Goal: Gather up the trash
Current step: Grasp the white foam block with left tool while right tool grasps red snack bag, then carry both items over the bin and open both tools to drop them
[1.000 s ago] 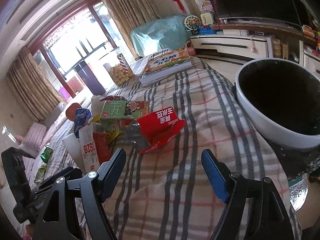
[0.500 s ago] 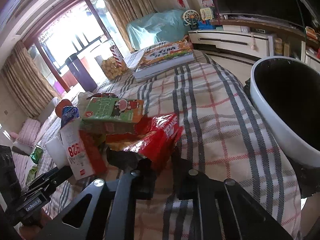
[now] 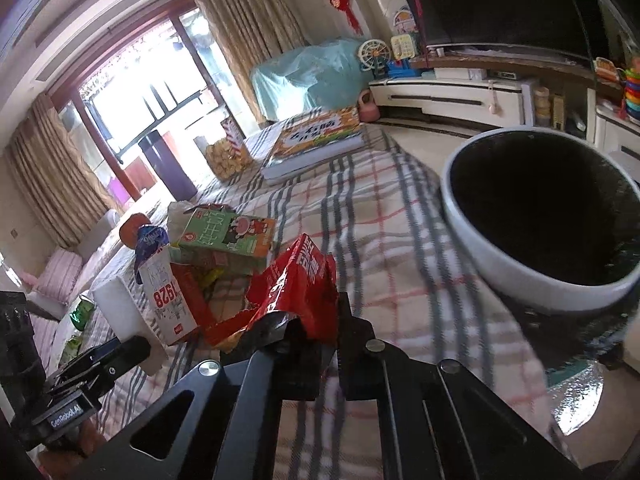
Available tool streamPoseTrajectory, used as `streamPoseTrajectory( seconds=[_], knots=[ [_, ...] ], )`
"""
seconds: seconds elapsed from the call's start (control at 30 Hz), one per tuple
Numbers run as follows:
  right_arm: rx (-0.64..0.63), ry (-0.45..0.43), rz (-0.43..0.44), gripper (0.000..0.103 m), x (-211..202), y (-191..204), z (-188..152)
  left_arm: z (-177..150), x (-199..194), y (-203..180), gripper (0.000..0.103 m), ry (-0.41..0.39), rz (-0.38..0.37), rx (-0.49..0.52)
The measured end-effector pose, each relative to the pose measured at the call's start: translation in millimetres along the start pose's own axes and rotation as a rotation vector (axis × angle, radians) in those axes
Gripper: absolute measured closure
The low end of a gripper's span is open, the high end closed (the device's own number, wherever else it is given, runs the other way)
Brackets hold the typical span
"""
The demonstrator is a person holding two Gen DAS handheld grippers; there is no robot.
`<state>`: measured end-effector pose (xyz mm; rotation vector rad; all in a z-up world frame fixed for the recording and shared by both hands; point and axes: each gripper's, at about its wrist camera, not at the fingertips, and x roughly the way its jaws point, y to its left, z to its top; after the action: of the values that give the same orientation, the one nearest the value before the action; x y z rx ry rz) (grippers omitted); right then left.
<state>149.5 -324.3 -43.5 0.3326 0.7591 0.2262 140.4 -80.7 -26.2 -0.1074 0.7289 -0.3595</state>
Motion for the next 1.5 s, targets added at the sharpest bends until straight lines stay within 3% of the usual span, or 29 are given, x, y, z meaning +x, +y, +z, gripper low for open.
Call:
streamPoseTrajectory(
  seconds=[0.93, 1.5],
  knots=[
    [0.126, -0.094, -0.153, 0.098, -68, -96, 14, 16, 51, -103, 0.056, 0.078, -0.143, 0.16],
    [0.157, -0.102, -0.197, 0.097, -72, -138, 35, 40, 80, -150, 0.056, 0.093, -0.181, 0.227]
  ],
)
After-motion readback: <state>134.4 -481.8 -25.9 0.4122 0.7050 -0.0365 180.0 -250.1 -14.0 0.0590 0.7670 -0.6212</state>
